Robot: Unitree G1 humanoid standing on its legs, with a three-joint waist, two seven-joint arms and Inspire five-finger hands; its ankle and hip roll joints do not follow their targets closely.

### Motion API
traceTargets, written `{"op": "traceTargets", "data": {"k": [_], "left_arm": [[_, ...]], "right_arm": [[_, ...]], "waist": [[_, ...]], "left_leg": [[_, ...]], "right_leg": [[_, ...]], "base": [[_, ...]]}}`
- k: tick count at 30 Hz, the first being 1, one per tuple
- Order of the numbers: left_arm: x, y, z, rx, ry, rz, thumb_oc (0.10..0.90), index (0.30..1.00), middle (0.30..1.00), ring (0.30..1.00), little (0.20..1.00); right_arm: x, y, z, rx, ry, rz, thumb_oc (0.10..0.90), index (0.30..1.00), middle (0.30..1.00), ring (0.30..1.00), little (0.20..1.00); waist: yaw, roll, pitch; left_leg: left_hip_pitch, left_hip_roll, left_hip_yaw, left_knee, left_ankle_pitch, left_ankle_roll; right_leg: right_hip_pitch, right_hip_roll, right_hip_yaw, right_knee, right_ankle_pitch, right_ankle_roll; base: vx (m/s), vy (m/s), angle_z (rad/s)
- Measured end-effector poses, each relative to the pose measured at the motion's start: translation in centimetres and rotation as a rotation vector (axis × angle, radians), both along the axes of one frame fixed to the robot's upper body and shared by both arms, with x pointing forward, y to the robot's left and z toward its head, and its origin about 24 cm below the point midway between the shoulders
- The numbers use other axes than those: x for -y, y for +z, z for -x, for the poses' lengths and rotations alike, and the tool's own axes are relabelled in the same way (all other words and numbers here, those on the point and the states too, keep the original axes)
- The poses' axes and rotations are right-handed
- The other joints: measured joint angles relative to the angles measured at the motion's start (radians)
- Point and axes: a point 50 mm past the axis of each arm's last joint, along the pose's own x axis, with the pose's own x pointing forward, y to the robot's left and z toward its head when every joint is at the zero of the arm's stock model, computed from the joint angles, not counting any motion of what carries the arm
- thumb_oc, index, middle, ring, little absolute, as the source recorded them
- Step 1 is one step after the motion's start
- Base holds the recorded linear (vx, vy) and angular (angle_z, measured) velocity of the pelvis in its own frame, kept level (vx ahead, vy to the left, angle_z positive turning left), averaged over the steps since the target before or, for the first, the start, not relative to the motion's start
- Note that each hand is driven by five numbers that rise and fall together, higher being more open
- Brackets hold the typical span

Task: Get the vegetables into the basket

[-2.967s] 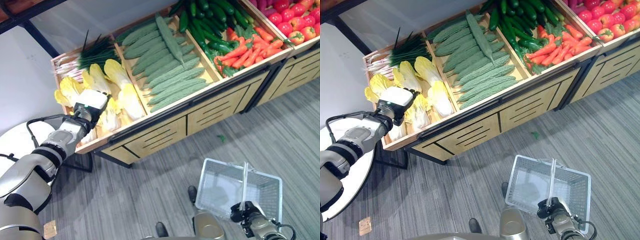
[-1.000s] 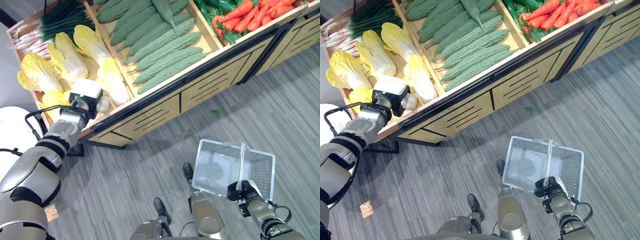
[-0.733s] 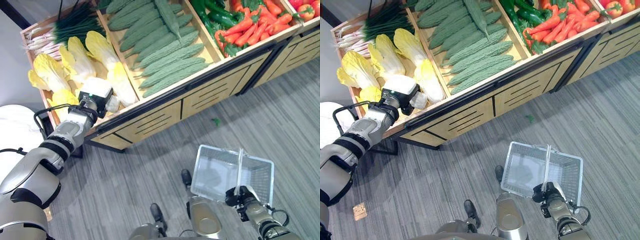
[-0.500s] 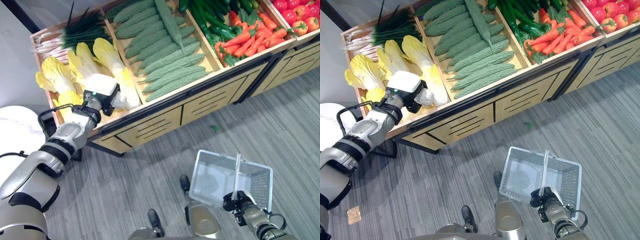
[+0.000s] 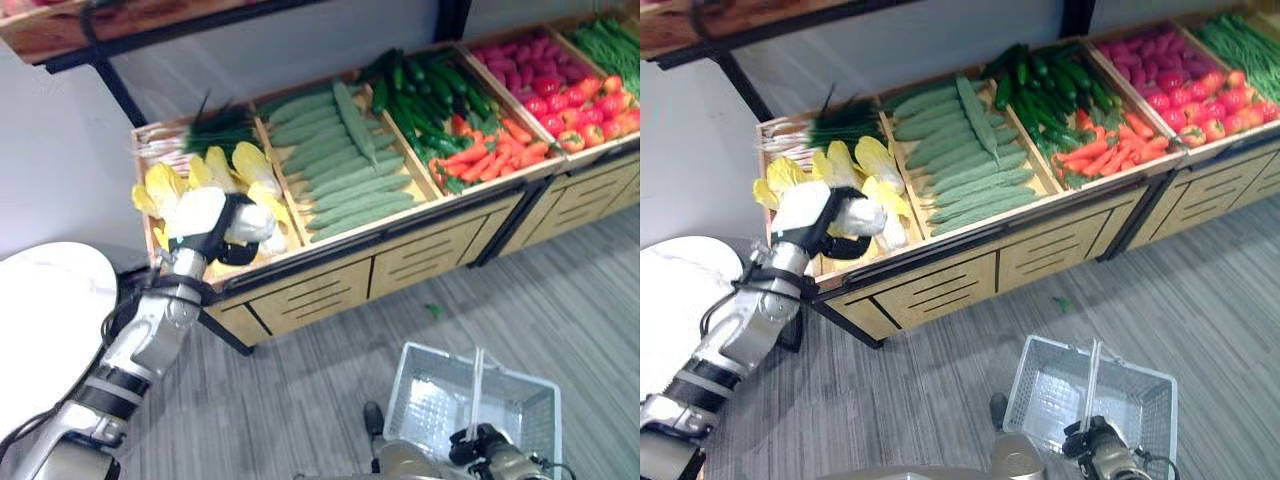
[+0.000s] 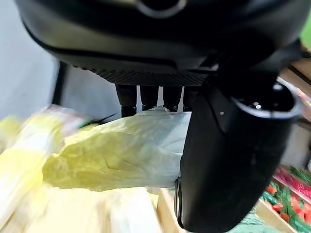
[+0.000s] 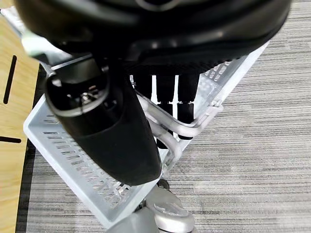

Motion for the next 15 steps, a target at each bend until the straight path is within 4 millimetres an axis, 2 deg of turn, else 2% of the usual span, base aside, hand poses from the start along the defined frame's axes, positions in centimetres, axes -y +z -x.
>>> {"op": "traceTargets", "data": {"k": [3, 4, 6, 8, 15], "left_arm": [[0.2, -2.7, 2.2, -0.071, 0.062, 0.182, 0.400, 0.300, 0.300, 0.300, 0.300], [0.5, -4.6, 3.8, -0.142, 0.086, 0.271, 0.400, 0.300, 0.300, 0.300, 0.300], [0.5, -5.8, 4.8, -0.212, 0.097, 0.298, 0.400, 0.300, 0.300, 0.300, 0.300], [0.4, -6.5, 5.3, -0.238, 0.117, 0.314, 0.400, 0.300, 0.300, 0.300, 0.300], [0.7, -6.7, 5.4, -0.247, 0.126, 0.373, 0.400, 0.300, 0.300, 0.300, 0.300]], "right_arm": [[-0.4, -0.2, 0.7, -0.003, -0.016, -0.014, 0.400, 0.300, 0.300, 0.300, 0.300], [-0.4, -0.3, 1.1, -0.003, -0.021, -0.016, 0.400, 0.300, 0.300, 0.300, 0.300], [-0.5, -0.3, 1.3, -0.005, -0.023, -0.015, 0.400, 0.300, 0.300, 0.300, 0.300], [-0.6, -0.2, 1.0, 0.012, -0.024, -0.020, 0.400, 0.300, 0.300, 0.300, 0.300], [-1.0, 0.2, 0.2, 0.075, -0.014, -0.027, 0.400, 0.300, 0.300, 0.300, 0.300]], "waist": [[0.003, -0.012, -0.013], [0.005, -0.017, -0.014], [0.009, -0.019, -0.014], [0.009, -0.019, -0.014], [0.012, -0.004, -0.028]], "left_leg": [[0.004, 0.000, 0.001, 0.001, 0.001, -0.002], [0.012, 0.000, 0.001, 0.005, 0.006, -0.008], [0.020, 0.000, 0.001, 0.005, 0.006, -0.007], [0.028, -0.001, 0.004, 0.005, 0.004, -0.005], [0.050, 0.001, 0.008, 0.000, -0.003, 0.007]], "right_leg": [[0.003, 0.001, 0.001, 0.000, 0.005, 0.007], [0.008, 0.002, 0.001, 0.000, 0.006, 0.008], [0.018, 0.001, 0.001, 0.000, 0.006, 0.008], [0.024, 0.001, 0.004, -0.001, 0.006, 0.009], [0.047, 0.003, 0.007, -0.002, 0.004, 0.010]], "base": [[0.00, 0.000, 0.00], [0.00, 0.000, 0.00], [0.00, 0.000, 0.00], [0.00, 0.000, 0.00], [0.00, 0.001, 0.00]]}}
